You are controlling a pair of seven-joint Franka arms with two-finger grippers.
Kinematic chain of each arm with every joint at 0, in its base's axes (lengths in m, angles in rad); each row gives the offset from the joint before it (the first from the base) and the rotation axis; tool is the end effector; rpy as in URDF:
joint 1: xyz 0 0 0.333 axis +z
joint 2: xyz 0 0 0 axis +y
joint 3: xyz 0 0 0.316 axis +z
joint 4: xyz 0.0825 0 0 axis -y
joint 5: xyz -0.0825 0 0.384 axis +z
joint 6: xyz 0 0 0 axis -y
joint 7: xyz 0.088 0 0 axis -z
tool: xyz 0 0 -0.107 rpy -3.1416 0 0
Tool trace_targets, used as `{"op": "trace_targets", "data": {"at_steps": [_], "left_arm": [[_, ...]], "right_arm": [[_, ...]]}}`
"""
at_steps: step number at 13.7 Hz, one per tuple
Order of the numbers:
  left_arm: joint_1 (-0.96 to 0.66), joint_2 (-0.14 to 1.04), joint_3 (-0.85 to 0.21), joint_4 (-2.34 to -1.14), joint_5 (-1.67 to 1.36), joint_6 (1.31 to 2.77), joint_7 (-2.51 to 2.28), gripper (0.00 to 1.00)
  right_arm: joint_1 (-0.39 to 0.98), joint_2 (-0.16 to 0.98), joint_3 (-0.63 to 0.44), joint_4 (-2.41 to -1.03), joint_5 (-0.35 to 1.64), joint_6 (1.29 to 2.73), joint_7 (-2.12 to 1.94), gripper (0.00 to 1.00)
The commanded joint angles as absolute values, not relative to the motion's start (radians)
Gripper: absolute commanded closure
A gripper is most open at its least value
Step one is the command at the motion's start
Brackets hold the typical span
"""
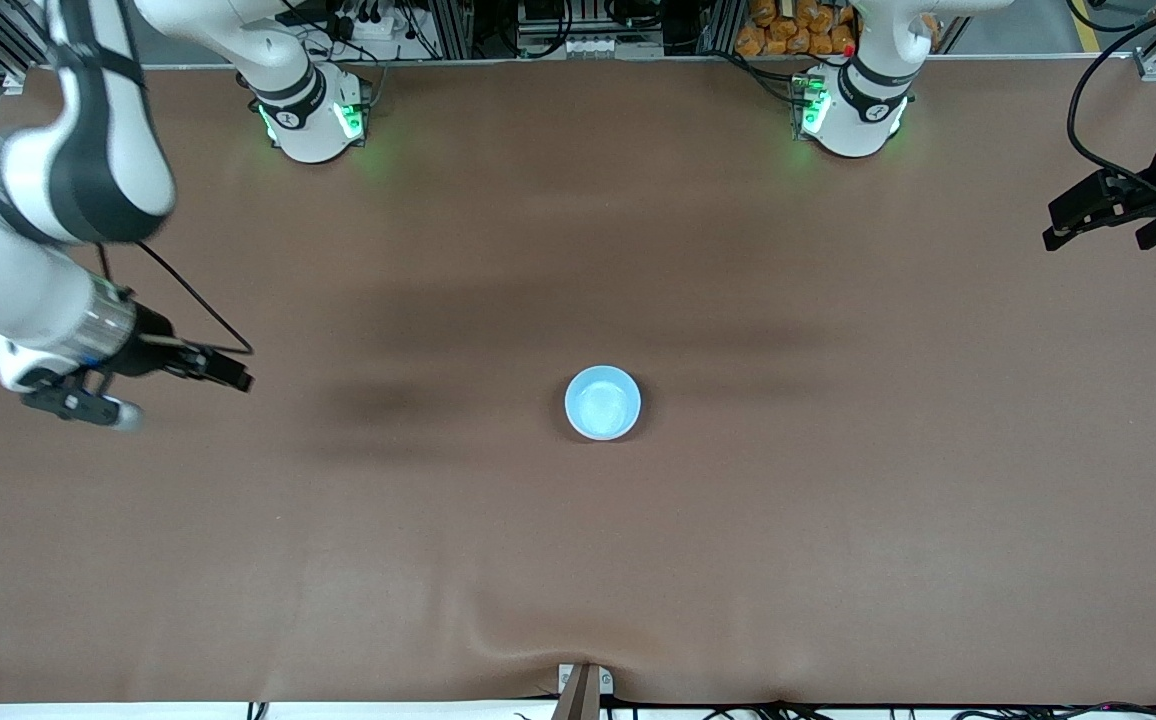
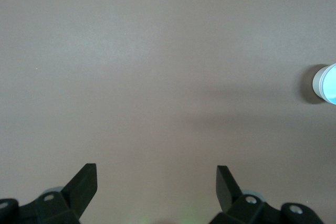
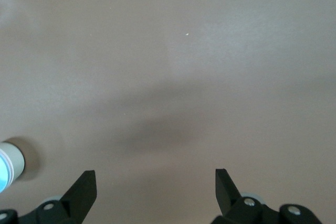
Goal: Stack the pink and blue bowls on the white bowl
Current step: 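Open the right gripper and draw it back from the stack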
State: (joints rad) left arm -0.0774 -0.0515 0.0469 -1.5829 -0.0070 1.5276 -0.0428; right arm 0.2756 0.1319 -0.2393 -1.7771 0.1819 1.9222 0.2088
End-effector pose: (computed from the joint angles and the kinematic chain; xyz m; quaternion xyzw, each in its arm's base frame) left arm 0.5339 -0.0163 0.6430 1.0000 0.0060 -0.0021 0.0046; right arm 0.6011 0.0404 0.4829 -0.9908 0.1152 -0.0002 0.0706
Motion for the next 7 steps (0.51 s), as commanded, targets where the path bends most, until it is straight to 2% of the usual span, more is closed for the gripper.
{"op": "trace_targets", "data": {"at_steps": [1,2,7], "left_arm": [[-0.083,-0.044,0.046,-1.56,-0.009,1.506,-0.041,0.0],[-0.084,-0.044,0.046,-1.56,-0.009,1.506,-0.041,0.0],[-0.086,-0.044,0.046,-1.56,-0.009,1.506,-0.04,0.0]], "right_arm": [[0.093,0.009,-0.033,-1.812,0.06,1.879,0.199,0.0],[0.063,-0.007,-0.003,-1.796,0.046,1.835,0.186,0.0],[0.009,-0.018,-0.006,-1.609,0.046,1.557,0.046,0.0]]}}
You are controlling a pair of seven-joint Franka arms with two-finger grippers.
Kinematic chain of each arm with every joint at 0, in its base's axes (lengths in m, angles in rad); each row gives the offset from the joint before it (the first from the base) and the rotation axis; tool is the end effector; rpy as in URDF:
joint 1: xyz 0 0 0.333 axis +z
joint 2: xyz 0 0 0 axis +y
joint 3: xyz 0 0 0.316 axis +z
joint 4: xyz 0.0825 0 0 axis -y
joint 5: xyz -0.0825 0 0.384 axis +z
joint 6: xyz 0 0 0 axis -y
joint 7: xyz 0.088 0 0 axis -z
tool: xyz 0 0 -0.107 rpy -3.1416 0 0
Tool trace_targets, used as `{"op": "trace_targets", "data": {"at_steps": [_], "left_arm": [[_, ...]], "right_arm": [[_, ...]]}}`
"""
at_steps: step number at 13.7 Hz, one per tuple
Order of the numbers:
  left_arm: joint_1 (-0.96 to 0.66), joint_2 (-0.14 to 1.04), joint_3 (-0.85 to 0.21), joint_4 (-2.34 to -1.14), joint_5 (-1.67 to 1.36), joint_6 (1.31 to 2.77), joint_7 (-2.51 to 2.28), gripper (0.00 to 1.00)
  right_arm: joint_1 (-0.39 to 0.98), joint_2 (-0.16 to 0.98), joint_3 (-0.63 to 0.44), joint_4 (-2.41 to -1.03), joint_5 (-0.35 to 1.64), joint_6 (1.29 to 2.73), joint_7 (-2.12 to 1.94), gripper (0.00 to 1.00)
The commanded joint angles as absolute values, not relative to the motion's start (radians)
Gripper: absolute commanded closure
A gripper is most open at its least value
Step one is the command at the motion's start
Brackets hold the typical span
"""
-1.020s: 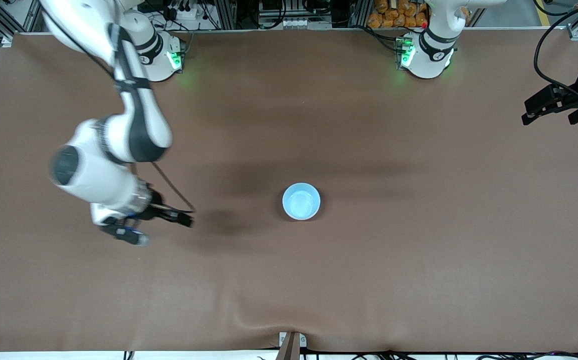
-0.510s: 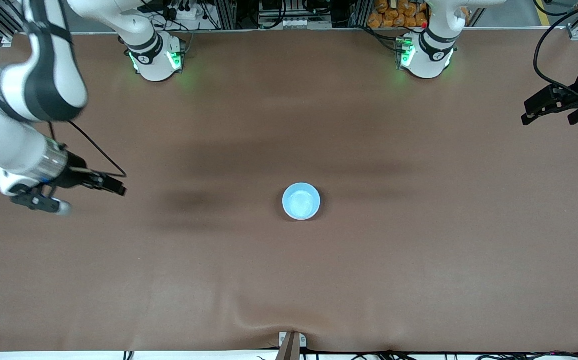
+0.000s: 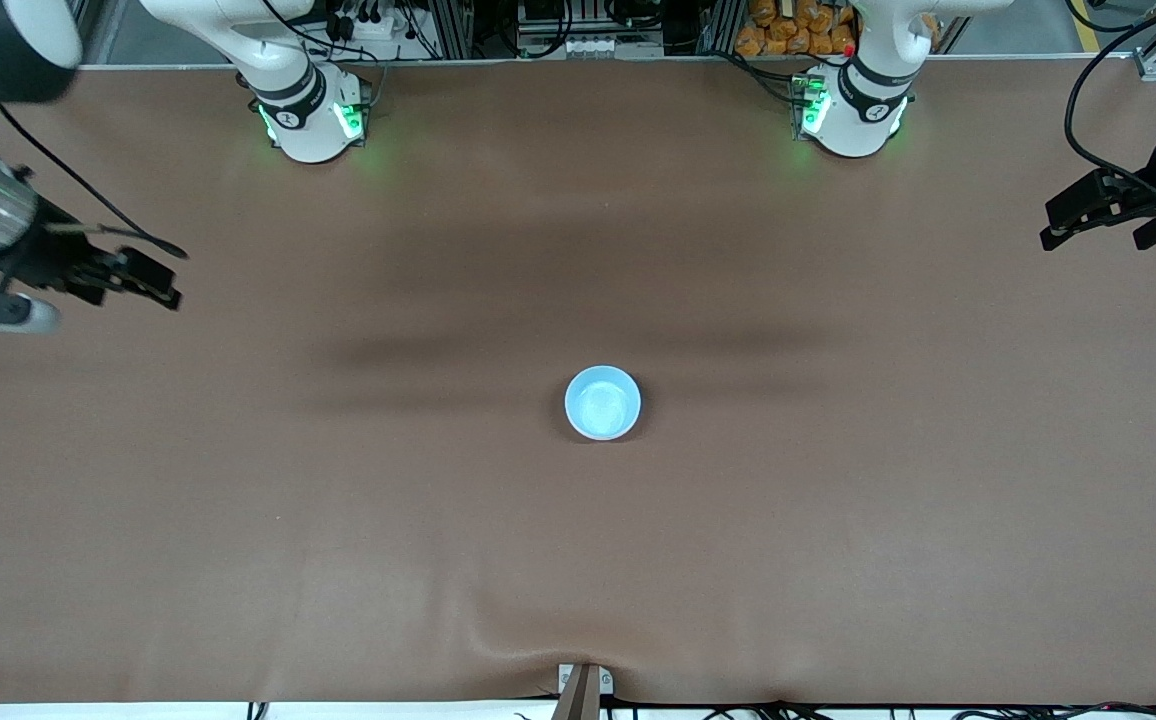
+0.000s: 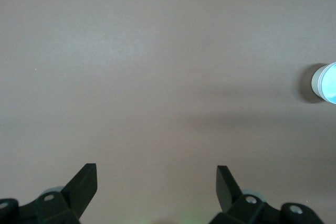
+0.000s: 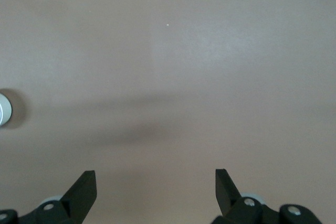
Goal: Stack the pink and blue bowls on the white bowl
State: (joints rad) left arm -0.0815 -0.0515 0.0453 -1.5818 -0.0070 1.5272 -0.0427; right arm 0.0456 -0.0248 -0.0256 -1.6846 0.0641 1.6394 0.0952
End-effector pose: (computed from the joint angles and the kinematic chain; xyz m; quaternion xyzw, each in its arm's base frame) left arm 0.5338 -0.0194 0.6435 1.0000 0.0031 -0.0018 0.0046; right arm 0.5500 0.0173 0.5904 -0.9986 0.0401 0.0120 0.0316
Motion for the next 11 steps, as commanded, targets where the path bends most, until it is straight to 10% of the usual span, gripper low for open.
{"op": "trace_targets", "data": {"at_steps": [1,11], "left_arm": [[-0.086,-0.044,0.046,-1.56,-0.009,1.506,-0.04,0.0],[-0.086,-0.044,0.046,-1.559,-0.009,1.505,-0.04,0.0]], "right_arm": [[0.005,-0.018,-0.012,-1.586,0.045,1.527,0.014,0.0],[0.005,-0.015,-0.069,-1.535,0.014,1.476,-0.084,0.0]]}}
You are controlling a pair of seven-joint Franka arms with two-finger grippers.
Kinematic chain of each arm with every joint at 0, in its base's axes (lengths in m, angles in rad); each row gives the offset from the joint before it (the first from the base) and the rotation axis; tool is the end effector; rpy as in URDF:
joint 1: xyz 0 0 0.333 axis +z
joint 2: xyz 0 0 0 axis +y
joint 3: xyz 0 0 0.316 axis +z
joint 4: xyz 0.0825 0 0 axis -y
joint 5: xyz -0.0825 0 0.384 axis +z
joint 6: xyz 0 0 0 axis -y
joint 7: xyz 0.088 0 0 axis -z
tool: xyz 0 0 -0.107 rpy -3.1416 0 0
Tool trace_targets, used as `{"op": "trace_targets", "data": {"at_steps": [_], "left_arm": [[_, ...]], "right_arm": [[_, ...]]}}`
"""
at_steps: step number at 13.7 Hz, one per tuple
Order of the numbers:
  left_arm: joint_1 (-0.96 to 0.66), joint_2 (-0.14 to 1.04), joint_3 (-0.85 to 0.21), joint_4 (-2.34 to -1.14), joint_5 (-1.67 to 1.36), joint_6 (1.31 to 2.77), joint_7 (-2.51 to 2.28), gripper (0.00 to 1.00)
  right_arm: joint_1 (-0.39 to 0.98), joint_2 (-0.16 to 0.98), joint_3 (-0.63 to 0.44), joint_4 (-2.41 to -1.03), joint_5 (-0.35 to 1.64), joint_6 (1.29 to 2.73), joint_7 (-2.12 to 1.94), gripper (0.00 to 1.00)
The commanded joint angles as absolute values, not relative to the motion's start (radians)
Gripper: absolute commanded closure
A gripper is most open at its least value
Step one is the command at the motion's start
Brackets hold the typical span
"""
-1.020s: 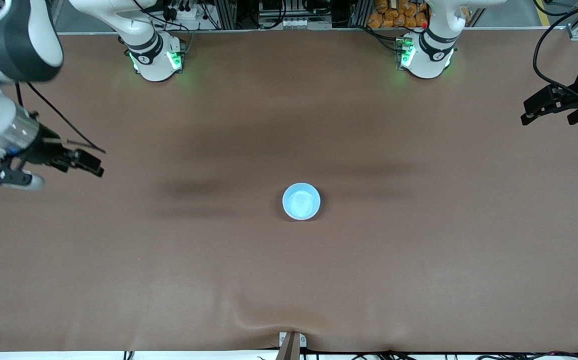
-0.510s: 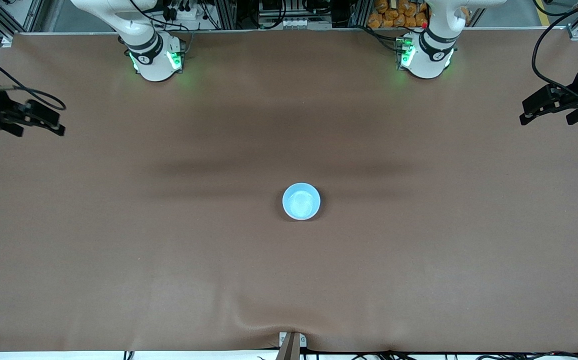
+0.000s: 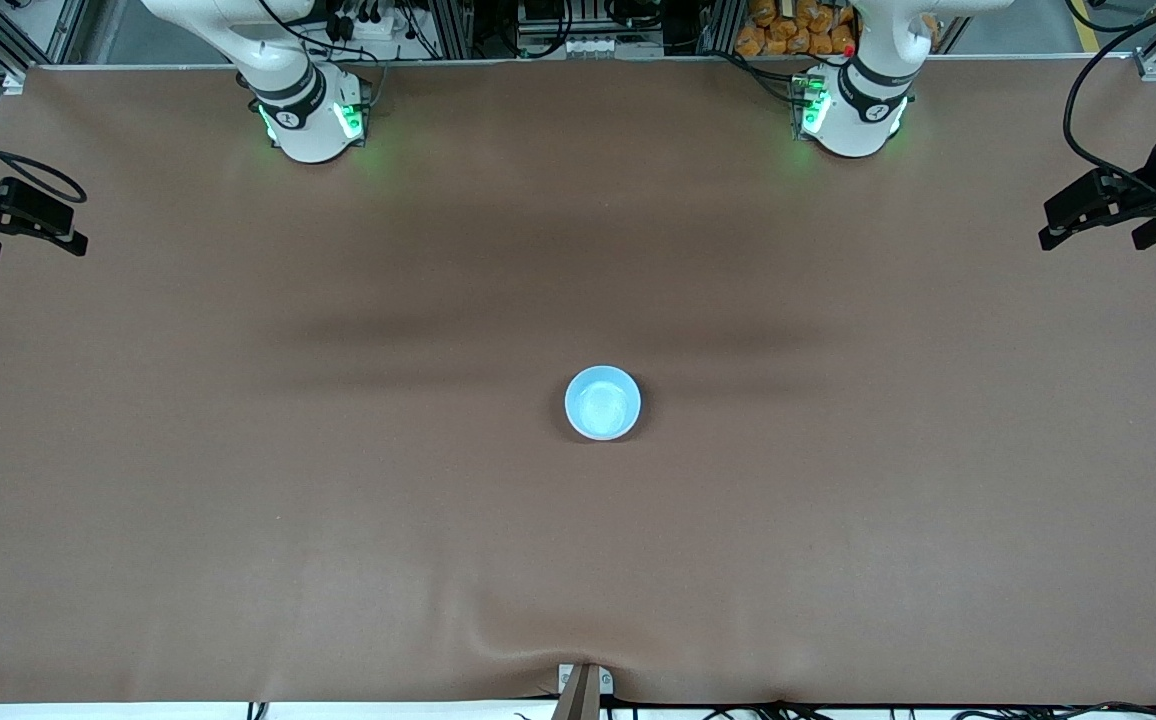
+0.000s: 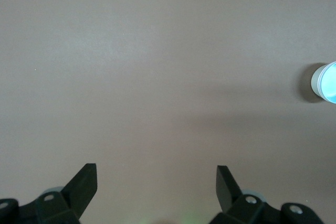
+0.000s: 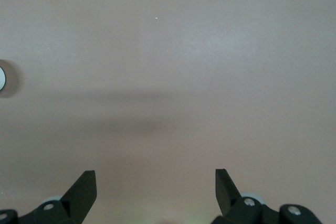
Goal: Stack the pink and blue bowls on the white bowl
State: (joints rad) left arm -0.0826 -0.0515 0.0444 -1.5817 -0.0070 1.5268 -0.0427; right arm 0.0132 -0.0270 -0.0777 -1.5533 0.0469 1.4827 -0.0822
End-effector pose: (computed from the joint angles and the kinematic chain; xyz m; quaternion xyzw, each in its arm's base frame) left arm 0.5337 -0.0205 0.6435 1.0000 0.0021 -0.0019 0.0046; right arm 0.5363 -0.0299 0.6400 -0.9994 -0.0104 0.0200 0.0260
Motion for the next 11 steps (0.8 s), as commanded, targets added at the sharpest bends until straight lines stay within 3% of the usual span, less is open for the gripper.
{"op": "trace_targets", "data": {"at_steps": [1,11], "left_arm": [[-0.083,-0.044,0.046,-1.559,-0.009,1.506,-0.04,0.0],[-0.08,-0.044,0.046,-1.555,-0.031,1.493,-0.041,0.0]], "right_arm": [[0.005,-0.012,-0.069,-1.54,0.012,1.474,-0.084,0.0],[0.009,-0.011,-0.067,-1.532,-0.009,1.476,-0.039,0.0]]}}
